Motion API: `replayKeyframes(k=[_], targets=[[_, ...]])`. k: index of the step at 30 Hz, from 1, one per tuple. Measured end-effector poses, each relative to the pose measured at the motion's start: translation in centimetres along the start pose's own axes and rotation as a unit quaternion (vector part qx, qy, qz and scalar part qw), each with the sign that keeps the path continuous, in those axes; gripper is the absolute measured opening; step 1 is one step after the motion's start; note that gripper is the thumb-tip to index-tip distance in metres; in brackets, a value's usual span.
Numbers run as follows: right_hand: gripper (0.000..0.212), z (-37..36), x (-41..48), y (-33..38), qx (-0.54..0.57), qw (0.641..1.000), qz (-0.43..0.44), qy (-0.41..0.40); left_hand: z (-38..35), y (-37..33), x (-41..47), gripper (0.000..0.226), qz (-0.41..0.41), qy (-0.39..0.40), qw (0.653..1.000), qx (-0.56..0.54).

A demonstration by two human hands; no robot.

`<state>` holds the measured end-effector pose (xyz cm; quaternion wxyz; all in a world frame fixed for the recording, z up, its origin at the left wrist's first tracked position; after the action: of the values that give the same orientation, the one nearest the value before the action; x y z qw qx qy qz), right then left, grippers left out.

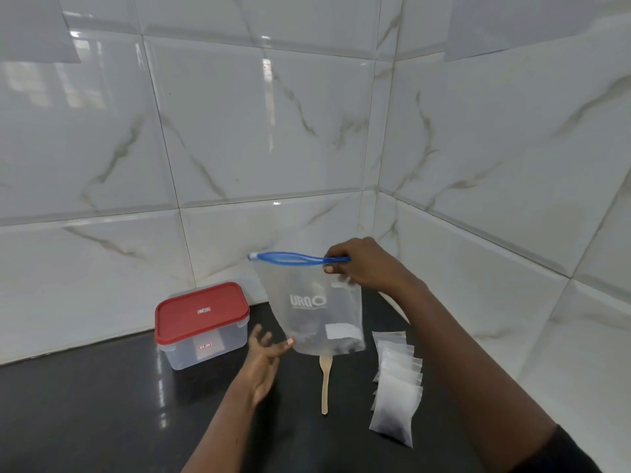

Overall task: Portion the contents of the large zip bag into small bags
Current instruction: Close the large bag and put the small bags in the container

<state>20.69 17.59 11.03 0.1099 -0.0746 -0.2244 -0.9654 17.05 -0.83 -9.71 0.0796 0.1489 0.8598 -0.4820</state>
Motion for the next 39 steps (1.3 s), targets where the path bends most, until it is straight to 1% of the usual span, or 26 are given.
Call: replayKeyframes(k=[1,2,3,4,6,7,9,11,12,14,15,16,17,18,19,20,21,22,24,25,28,32,34,37,39], targets=[[0.020,0.4,0.0,0.4,0.022,1.000,0.006,0.013,0.3,-0.6,0.3,0.114,-0.036,0.010,0.999,0.033],[0.019,0.7,0.1,0.5,0.046,0.999,0.012,0.024,0.7,-1.2,0.4,0.118,-0.061,0.029,0.996,0.066],[0.019,0.9,0.2,0.6,0.067,0.997,0.017,0.026,0.8,-1.8,0.3,0.116,-0.067,0.062,0.991,0.096],[0.018,1.0,0.3,0.5,0.087,0.996,0.019,0.021,0.7,-2.2,0.2,0.108,-0.059,0.100,0.986,0.121],[0.016,1.0,0.6,0.2,0.136,0.991,0.017,0.000,0.2,-2.5,-0.7,0.085,-0.029,0.170,0.975,0.143],[0.015,0.9,0.8,-0.1,0.155,0.988,0.015,-0.014,0.0,-2.3,-1.0,0.075,-0.013,0.194,0.970,0.145],[0.016,0.3,1.0,-0.9,0.181,0.983,0.006,-0.035,-0.3,-1.6,-1.7,0.054,0.012,0.212,0.967,0.141],[0.020,-0.5,1.1,-2.3,0.222,0.973,-0.007,-0.057,-0.4,-0.9,-2.1,0.039,0.030,0.205,0.971,0.118],[0.026,-1.0,1.2,-3.2,0.241,0.968,-0.018,-0.075,-0.5,-0.7,-2.2,0.038,0.036,0.196,0.974,0.107],[0.044,-2.3,0.9,-5.1,0.288,0.948,-0.074,-0.113,-0.9,-0.3,-2.3,0.041,0.027,0.160,0.981,0.106],[0.054,-3.5,0.4,-6.2,0.333,0.927,-0.119,-0.122,-1.0,-0.2,-2.3,0.040,0.014,0.136,0.985,0.108],[0.060,-4.9,-0.3,-7.2,0.396,0.896,-0.162,-0.115,-1.0,-0.1,-2.2,0.037,0.001,0.111,0.988,0.106],[0.065,-6.6,-1.2,-8.1,0.451,0.865,-0.198,-0.091,-0.9,0.1,-2.0,0.032,-0.010,0.088,0.991,0.099],[0.071,-8.6,-2.2,-8.9,0.482,0.845,-0.223,-0.056,-0.8,0.2,-1.7,0.028,-0.017,0.068,0.993,0.090],[0.076,-10.6,-3.2,-9.6,0.489,0.837,-0.246,-0.013,-0.5,0.4,-1.5,0.027,-0.019,0.052,0.995,0.080],[0.075,-12.5,-4.0,-10.0,0.491,0.829,-0.265,0.026,-0.2,0.6,-1.4,0.028,-0.014,0.043,0.997,0.068],[0.067,-14.0,-4.7,-10.0,0.495,0.822,-0.275,0.057,0.0,0.9,-1.2,0.029,-0.006,0.040,0.998,0.054],[0.055,-15.4,-5.1,-10.0,0.502,0.815,-0.281,0.071,0.1,1.2,-1.2,0.030,0.007,0.041,0.998,0.039],[0.033,-17.2,-5.5,-9.6,0.523,0.799,-0.293,0.060,0.4,1.7,-1.3,0.030,0.040,0.040,0.998,0.014],[0.026,-17.8,-5.5,-9.4,0.529,0.791,-0.303,0.045,0.7,1.9,-1.3,0.029,0.058,0.040,0.998,-0.003],[0.019,-18.6,-5.4,-9.4,0.528,0.780,-0.335,0.011,1.7,2.3,-1.5,0.029,0.105,0.039,0.993,-0.031],[0.018,-18.8,-5.2,-9.5,0.469,0.810,-0.352,-0.013,2.6,2.4,-1.3,0.023,0.108,0.001,0.993,0.044],[0.011,-18.7,-4.9,-9.5,0.456,0.813,-0.360,-0.044,2.8,2.1,-0.9,0.018,0.096,-0.019,0.991,0.090],[0.009,-18.8,-4.5,-9.5,0.460,0.803,-0.371,-0.072,2.7,1.6,-0.5,0.021,0.079,-0.044,0.983,0.157],[0.007,-19.2,-4.7,-9.6,0.484,0.781,-0.387,-0.072,2.7,1.7,-0.5,0.021,0.079,-0.056,0.979,0.177]])
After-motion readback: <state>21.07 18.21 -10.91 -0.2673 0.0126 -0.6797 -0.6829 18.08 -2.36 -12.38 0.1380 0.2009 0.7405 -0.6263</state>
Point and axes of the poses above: each hand's wrist, its own x-axis towards the middle knuckle, its own z-axis out of the back of the hand, y = z × x, the point moved 1 cm from there along x, towards the middle knuckle, and after that the axes turned 4 degrees about -x, right-handed, at the moved point
